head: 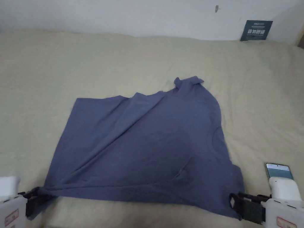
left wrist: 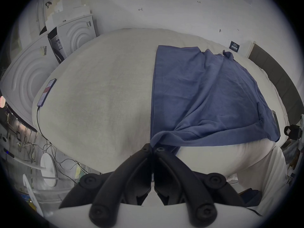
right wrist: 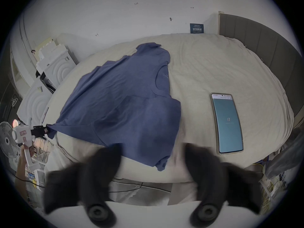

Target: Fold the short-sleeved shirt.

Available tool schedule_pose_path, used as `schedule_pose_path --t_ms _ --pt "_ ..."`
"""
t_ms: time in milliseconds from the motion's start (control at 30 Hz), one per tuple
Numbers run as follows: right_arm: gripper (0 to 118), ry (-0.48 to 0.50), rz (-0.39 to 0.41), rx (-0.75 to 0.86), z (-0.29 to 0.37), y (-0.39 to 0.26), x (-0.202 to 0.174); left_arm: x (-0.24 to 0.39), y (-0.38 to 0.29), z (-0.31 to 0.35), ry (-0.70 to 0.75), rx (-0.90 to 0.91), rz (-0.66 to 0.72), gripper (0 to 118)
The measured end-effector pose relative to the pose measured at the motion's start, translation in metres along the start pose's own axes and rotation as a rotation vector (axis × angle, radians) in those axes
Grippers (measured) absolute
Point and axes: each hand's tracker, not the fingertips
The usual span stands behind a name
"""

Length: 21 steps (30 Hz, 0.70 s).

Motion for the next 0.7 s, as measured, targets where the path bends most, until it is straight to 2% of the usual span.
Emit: schedule_pose_path --t_ms 33,133,233,500,533,567,633,700 --pt "110 -0.015 0.005 -0.016 -0.004 0.000 0.002 0.000 0.001 0.000 0.005 0.002 -0.003 0" --pt "110 -0.026 0.000 0.001 -0.012 0.000 0.005 0.003 0.002 -0.001 0.009 -0.002 -0.007 0" --pt "110 -0.088 -0.006 -0.033 -0.029 0.002 0.009 0.010 0.004 0.006 0.007 -0.003 -0.009 0" --pt "107 -0.087 -0.043 -0.106 -0.059 -0.001 0.013 0.009 0.003 0.007 0.007 -0.014 -0.001 0" --pt "98 -0.087 -0.035 -0.109 -0.058 -0.002 0.009 0.009 0.003 0.007 0.007 -0.016 -0.002 0" --pt "83 -0.092 -0.024 -0.107 -0.058 -0.002 0.007 0.009 0.003 0.007 0.008 -0.018 -0.006 0" --pt "29 -0.101 -0.015 -0.092 -0.060 -0.003 0.004 0.006 0.005 0.004 0.011 -0.019 -0.012 0" --pt "24 -0.089 -0.019 -0.096 -0.061 -0.002 0.001 0.013 0.003 0.005 0.009 -0.021 -0.012 0"
